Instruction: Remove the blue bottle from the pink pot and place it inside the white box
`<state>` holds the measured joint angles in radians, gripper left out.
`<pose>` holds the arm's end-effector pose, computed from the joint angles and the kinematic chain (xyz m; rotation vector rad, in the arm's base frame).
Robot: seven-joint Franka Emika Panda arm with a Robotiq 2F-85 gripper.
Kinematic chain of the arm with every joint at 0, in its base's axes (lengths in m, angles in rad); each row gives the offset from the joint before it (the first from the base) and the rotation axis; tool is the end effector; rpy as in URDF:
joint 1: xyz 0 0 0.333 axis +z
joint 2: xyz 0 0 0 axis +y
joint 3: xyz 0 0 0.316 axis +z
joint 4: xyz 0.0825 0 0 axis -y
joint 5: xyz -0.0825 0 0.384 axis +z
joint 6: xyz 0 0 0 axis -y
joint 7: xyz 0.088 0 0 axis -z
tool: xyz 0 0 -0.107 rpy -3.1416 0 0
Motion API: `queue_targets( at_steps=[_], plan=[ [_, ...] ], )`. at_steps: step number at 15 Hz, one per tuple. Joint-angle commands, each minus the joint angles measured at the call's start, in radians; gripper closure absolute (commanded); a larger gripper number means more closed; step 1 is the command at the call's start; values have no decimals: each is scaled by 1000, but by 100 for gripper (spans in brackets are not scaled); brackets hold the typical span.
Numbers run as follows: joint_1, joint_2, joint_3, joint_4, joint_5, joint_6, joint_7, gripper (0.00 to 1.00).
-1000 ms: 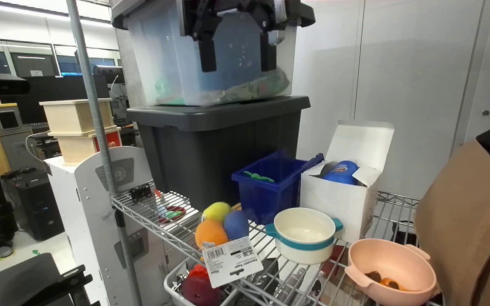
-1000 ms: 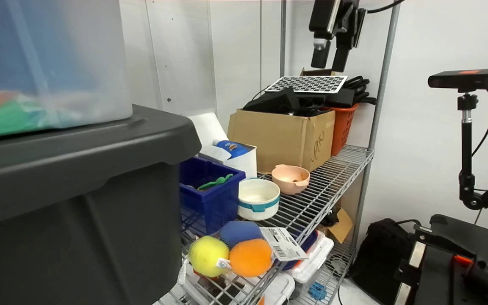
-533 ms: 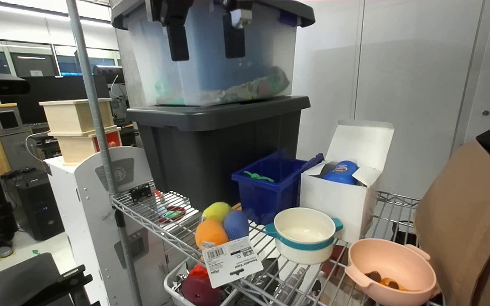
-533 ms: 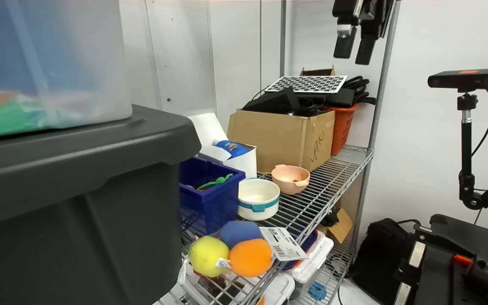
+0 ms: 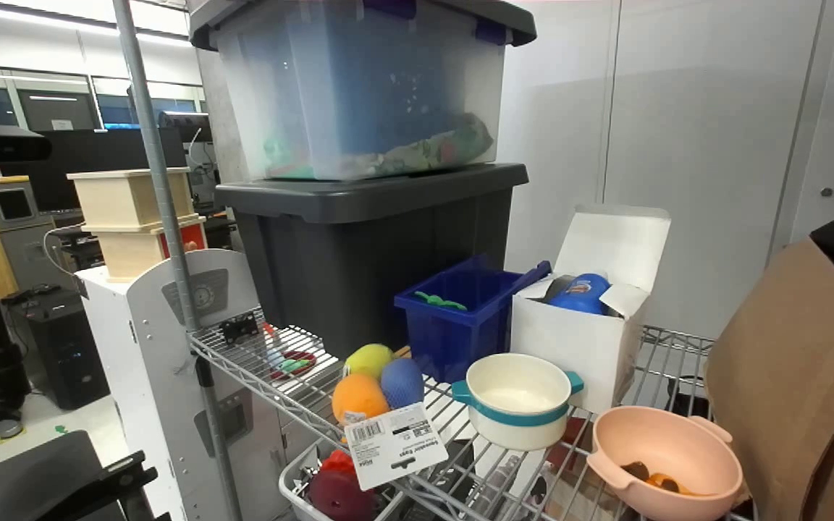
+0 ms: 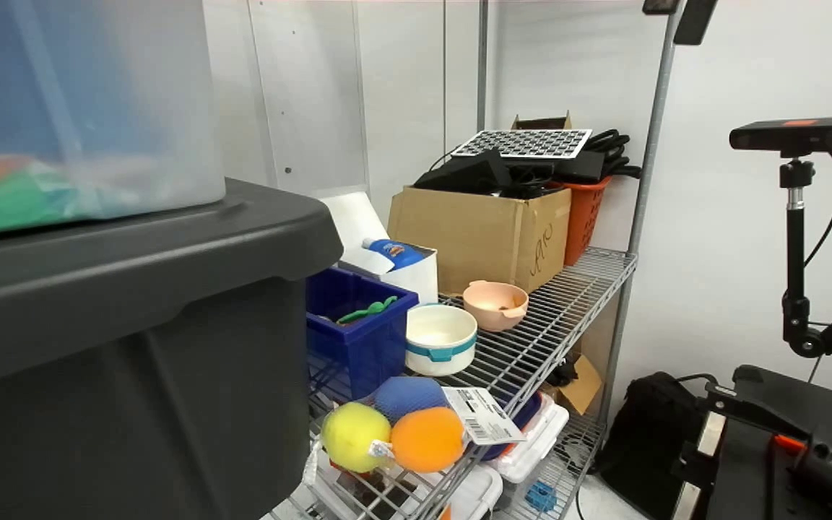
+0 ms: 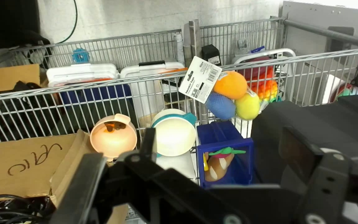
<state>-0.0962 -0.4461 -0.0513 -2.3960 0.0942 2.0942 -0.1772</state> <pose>0.4238 -0.0598 0.4950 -3.0493 0.0124 -0.2422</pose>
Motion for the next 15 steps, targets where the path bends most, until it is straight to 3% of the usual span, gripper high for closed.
queue_targets(
  at_steps=[1, 6, 15],
  plan=[
    [18, -80, -25, -32, -18, -51, 1, 0],
    [36, -128, -11, -91, -25, -93, -1, 0],
    [44, -104, -20, -86, -22, -74, 2, 0]
  ],
)
